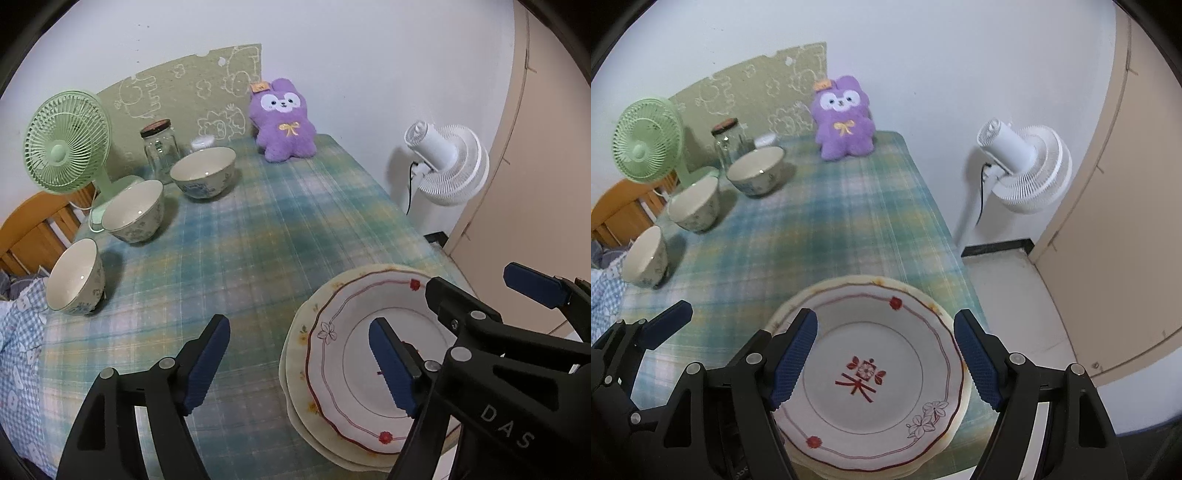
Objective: Organize plates and bowls
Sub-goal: 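Move both open grippers to the plain grey-beige plate beside the bowls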
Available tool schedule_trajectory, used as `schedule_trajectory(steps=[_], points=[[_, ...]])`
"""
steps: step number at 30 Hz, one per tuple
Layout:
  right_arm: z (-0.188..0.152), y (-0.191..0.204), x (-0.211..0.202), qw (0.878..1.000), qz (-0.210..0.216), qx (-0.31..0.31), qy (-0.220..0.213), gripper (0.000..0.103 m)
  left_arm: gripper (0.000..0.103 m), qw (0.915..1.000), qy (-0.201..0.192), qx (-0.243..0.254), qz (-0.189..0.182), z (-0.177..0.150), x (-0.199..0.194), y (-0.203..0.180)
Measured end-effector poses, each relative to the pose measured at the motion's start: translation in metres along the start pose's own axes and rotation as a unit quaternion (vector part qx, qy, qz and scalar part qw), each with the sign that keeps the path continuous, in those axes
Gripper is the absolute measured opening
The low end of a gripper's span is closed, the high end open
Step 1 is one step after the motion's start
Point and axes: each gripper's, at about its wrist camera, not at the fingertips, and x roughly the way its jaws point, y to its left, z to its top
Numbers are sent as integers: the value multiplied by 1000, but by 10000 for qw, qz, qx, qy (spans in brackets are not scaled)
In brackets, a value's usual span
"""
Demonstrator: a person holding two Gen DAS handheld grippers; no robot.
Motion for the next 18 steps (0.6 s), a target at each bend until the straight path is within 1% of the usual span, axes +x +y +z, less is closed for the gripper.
schedule_trajectory(steps=[2,4,6,9,10,12,15,18], points=[[6,3,-7,9999,101,-108,-1,79,79,10000,-6,-67,11,2,-4,2],[10,5,-11,9997,188,-177,16,79,80,9999,-35,-121,100,5,-10,3],[15,7,-16,9993,294,-239,-17,79,80,9996,-74,-190,198,8,-16,4],[21,8,-24,9982,490,-331,-108,80,81,9989,-112,-388,222,11,-26,9],[23,9,-25,9978,539,-369,-137,82,82,9985,-130,-457,267,12,-29,12],[28,14,-27,9969,611,-480,-148,82,91,9976,-152,-557,390,14,-33,16],[33,21,-34,9952,705,-626,-251,82,91,9959,-232,-756,439,15,-41,24],[38,31,-38,9930,787,-815,-321,82,93,9949,-294,-749,605,15,-45,30]])
